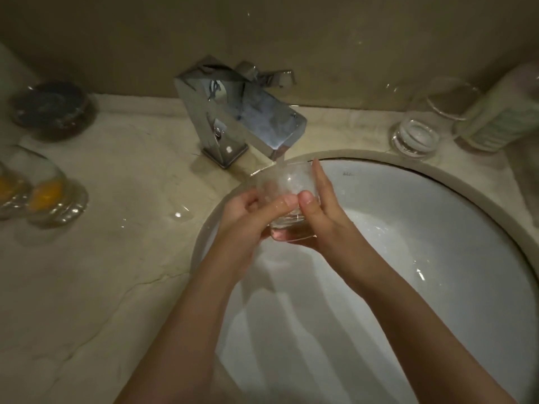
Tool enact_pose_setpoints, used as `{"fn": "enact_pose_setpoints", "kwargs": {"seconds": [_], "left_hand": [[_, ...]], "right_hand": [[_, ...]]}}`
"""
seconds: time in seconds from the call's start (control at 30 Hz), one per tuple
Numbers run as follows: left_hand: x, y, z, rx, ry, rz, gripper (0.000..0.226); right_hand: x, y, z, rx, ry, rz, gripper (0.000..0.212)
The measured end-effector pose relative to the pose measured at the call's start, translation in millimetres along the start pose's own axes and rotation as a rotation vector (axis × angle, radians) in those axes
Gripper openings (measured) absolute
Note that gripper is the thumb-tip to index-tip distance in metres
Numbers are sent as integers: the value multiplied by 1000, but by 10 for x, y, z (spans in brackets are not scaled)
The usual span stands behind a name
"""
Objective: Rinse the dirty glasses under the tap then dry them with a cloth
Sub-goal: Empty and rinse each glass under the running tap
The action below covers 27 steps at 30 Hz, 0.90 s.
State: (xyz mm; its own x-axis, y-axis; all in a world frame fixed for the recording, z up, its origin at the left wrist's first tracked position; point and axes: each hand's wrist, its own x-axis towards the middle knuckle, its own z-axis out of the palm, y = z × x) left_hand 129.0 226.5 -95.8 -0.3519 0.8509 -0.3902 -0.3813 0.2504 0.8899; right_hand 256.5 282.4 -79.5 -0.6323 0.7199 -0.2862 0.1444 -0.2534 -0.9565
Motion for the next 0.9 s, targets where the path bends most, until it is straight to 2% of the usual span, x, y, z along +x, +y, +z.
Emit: {"fn": "enact_pose_setpoints", "kwargs": {"seconds": [0.27,0.43,0.63,0.73,0.83,0.9], "left_hand": [[-107,112,-36,51,15,-37,56],[-181,216,10,35,-14,-36,44],[-211,279,25,66,71,-60,73],[-253,302,14,68,65,-84,61],[-296,329,-9,67,71,-102,60],[-297,339,-19,48,86,-113,48]], "right_hand": [[-145,-82,-70,-66,35,81,51],[-200,-176,-55,-94,48,142,44],[-180,-410,-152,-165,107,174,48],[-6,-715,-189,-161,169,142,49],[210,-1014,-150,-163,193,103,50],[340,-1160,-102,-179,190,84,50]]}}
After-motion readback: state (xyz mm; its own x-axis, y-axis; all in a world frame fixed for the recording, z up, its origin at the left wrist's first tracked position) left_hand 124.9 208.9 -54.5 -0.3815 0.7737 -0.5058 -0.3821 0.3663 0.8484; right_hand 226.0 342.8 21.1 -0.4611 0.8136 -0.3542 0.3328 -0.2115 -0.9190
